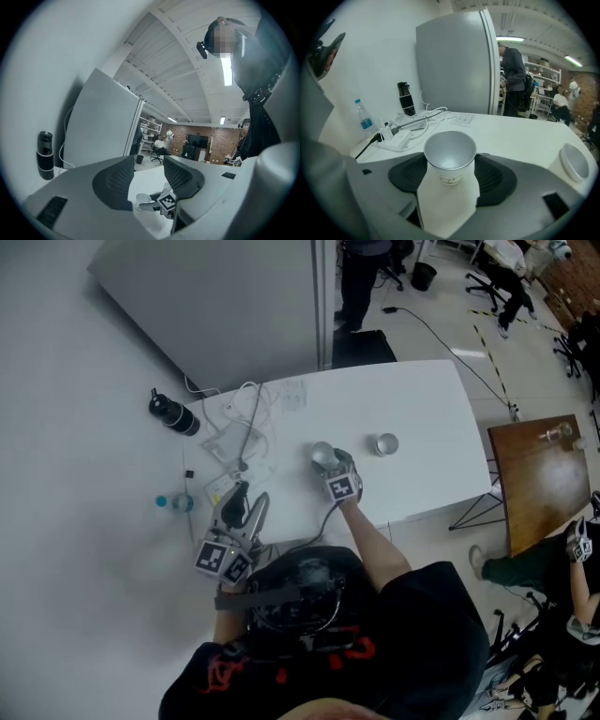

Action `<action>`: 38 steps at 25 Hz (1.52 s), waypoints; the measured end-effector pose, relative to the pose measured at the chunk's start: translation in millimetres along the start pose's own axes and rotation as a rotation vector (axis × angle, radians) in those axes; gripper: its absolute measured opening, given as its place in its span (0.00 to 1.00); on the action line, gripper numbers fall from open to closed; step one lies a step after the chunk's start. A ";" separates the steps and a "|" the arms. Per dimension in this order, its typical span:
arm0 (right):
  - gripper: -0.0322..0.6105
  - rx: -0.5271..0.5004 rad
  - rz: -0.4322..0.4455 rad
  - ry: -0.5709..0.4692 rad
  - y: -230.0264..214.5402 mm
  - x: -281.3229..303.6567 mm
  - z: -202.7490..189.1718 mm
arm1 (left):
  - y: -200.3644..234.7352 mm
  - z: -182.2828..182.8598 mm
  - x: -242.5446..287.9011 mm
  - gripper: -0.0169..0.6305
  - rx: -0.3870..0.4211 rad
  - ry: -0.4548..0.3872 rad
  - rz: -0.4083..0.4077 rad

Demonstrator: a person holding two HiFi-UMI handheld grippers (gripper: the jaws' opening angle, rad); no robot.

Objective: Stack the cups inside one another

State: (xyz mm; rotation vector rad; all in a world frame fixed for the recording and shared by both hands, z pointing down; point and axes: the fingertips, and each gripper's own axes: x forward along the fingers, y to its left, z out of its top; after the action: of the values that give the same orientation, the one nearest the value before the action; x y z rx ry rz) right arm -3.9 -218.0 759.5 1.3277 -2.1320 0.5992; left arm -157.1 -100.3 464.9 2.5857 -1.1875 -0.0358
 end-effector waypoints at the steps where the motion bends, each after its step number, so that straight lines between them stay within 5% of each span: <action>1: 0.55 0.026 -0.022 0.006 -5.8 -3.9 -12.7 | -4.6 -1.1 5.9 0.34 0.000 0.004 -0.025; 4: 0.55 0.078 -0.081 0.024 -20.6 -18.0 -47.2 | -18.1 -6.0 21.9 0.34 0.003 0.023 -0.095; 14: 0.55 0.163 -0.187 -0.081 -47.6 -116.9 -75.6 | -55.9 -13.3 67.9 0.34 0.065 0.077 -0.276; 26: 0.54 0.141 -0.312 -0.272 -73.3 -240.6 -15.7 | -65.5 -21.4 94.2 0.34 0.106 0.098 -0.360; 38: 0.54 0.155 -0.350 -0.274 -161.3 -189.0 16.7 | -66.9 -26.9 90.8 0.34 0.095 0.099 -0.357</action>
State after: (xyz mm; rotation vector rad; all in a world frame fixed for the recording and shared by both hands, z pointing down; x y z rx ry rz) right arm 206.7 -169.9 635.6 1.9108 -2.0166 0.4647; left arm -44.0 -119.9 481.2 2.8140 -0.6993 0.0741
